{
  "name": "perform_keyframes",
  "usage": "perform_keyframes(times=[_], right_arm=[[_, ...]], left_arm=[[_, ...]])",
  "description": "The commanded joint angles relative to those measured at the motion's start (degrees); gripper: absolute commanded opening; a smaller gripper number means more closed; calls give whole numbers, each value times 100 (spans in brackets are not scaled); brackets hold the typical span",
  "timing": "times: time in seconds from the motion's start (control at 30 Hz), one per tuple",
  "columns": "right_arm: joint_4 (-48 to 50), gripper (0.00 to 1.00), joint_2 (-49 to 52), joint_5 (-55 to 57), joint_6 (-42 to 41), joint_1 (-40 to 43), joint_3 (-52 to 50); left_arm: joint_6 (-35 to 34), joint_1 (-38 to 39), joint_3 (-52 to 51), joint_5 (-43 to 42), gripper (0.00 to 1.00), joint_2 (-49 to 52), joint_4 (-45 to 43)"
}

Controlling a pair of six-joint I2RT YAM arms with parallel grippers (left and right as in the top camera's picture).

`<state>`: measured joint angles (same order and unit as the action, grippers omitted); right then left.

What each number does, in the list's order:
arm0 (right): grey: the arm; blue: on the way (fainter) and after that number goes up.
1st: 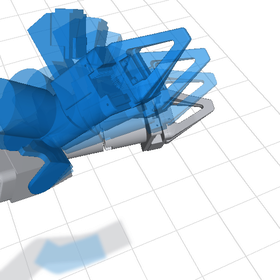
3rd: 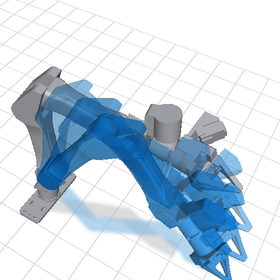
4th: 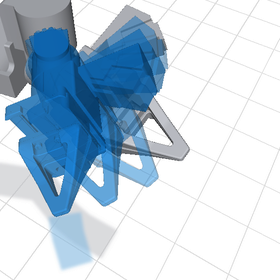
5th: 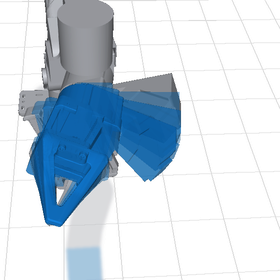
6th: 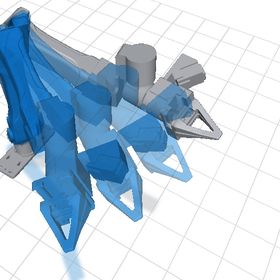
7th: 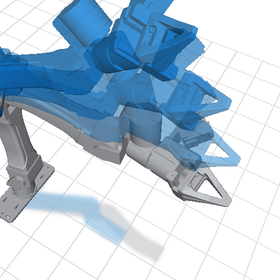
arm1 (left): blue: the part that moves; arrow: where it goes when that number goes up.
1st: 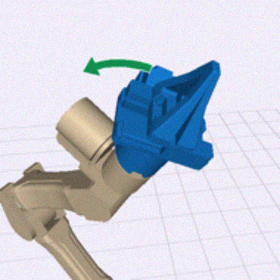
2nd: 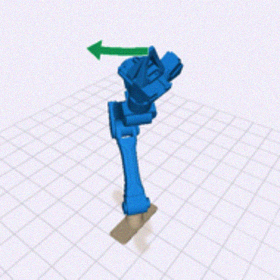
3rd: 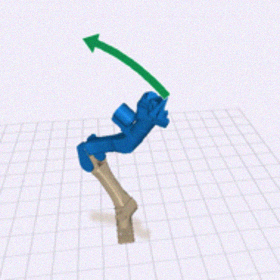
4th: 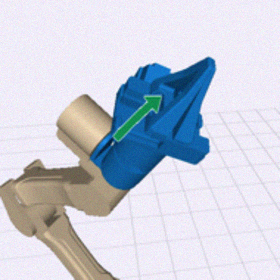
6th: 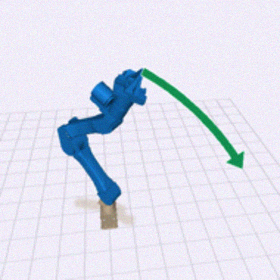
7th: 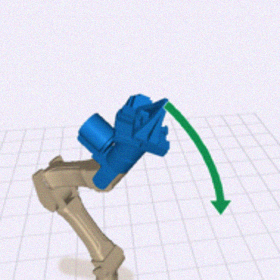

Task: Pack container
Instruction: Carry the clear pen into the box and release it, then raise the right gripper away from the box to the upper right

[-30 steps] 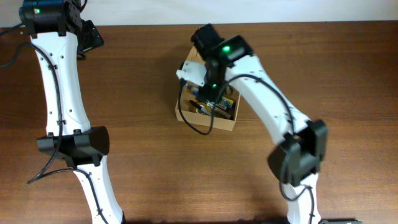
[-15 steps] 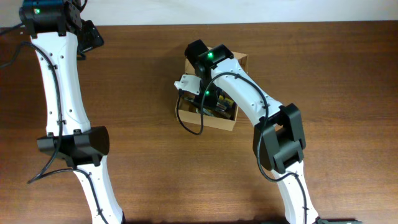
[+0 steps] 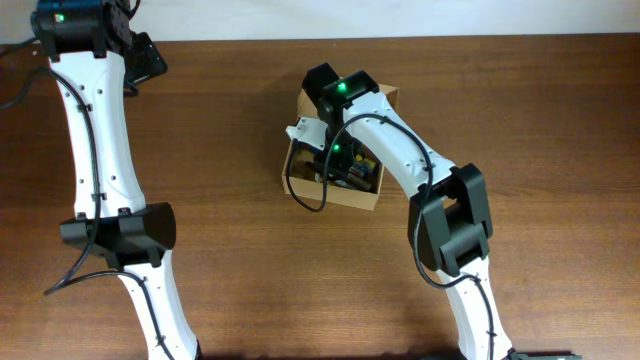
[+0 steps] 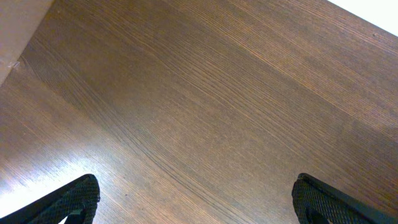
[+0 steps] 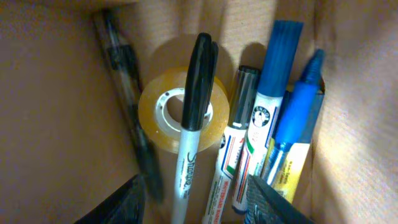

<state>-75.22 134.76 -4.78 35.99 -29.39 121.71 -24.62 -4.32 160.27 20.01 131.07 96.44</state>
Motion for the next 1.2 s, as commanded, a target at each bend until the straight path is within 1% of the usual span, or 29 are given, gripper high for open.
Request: perform_keyframes(times=[0.0,0.13,0.23,0.33,0.43,0.57,0.7,0.73,0.77,0.8,1.0,1.07,1.17], right_arm=[[-66,50,-767,72,-243,24,179],[-70,50,-1565,726,-693,24,358],[-37,57,-2269,1165,-1075,44,487],[22,59,-2949,1429,-1504,157,579],[72,62,-3589,1622,-1908,483,592],[87,63,-4122,1598,-2391,1239,592],[46,64,-4297,1558,-3016,2214,592],[24,65,-4295,1552,-3136,2441,590],[-4,69,-4273,1545,-3265,2686,586],[-44,69,-4242,1473,-3346,2911,584],[-275,70,-3971,756,-3355,3779,568],[-391,70,-3847,640,-3357,3963,568],[-481,70,-3665,487,-3355,4083,568]], left_arm=[[31,-24,87,76,100,28,9],[31,-24,87,79,100,28,9],[31,-24,87,76,100,28,7],[31,-24,87,79,100,28,9],[31,-24,87,79,100,28,7],[31,-24,87,79,100,28,9],[31,-24,87,79,100,28,9],[26,-24,87,70,100,28,7],[26,-24,87,-24,100,28,-2],[28,-24,87,-160,100,28,2],[28,-24,87,-846,100,28,-129],[28,-24,87,-1014,100,28,-146],[28,-24,87,-1036,100,28,-146]])
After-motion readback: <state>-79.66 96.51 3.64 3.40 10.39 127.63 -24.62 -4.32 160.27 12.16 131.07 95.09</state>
